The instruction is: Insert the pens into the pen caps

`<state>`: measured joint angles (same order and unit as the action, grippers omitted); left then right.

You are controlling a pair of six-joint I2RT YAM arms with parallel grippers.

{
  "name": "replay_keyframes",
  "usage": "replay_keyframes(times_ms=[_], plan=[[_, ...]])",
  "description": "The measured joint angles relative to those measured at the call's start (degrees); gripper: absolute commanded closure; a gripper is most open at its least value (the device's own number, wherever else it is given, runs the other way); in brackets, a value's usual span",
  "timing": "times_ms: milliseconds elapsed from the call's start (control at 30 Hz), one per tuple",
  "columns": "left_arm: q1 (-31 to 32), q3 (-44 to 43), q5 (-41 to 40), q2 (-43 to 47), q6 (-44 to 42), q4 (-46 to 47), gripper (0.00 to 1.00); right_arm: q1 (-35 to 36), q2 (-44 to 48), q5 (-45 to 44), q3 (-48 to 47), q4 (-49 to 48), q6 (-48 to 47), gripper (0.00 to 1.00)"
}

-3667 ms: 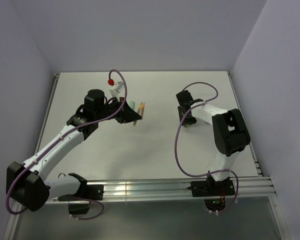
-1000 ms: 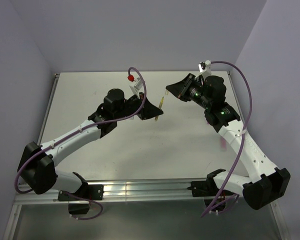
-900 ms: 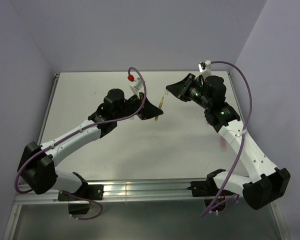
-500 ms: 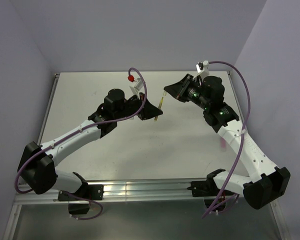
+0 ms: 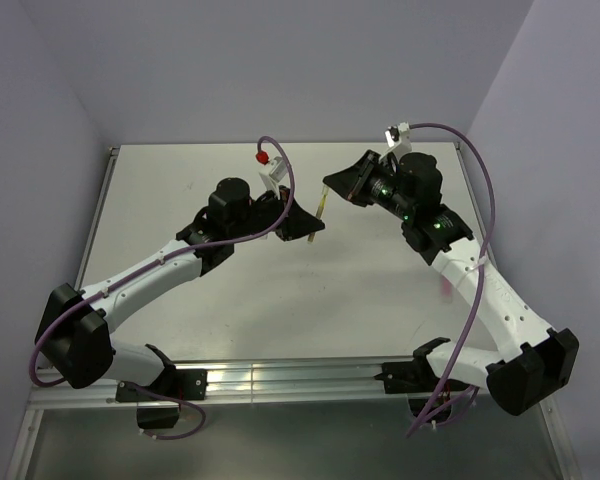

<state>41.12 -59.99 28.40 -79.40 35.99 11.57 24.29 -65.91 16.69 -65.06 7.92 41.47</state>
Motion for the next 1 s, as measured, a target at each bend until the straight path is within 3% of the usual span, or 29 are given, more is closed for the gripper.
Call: replay_keyframes(times_ms=[433,1000], plan=[[-0.59,0.00,-0.81,0.11,-0.31,0.11,1.00,2.73,-0.04,-3.02,0.70,0.70,-1.36,1.00],[-2.47,2.80,0.37,5.86,0.81,-0.31,1.00,12.70,3.67,-15.47,4.85,-5.09,-1.27,1.00]])
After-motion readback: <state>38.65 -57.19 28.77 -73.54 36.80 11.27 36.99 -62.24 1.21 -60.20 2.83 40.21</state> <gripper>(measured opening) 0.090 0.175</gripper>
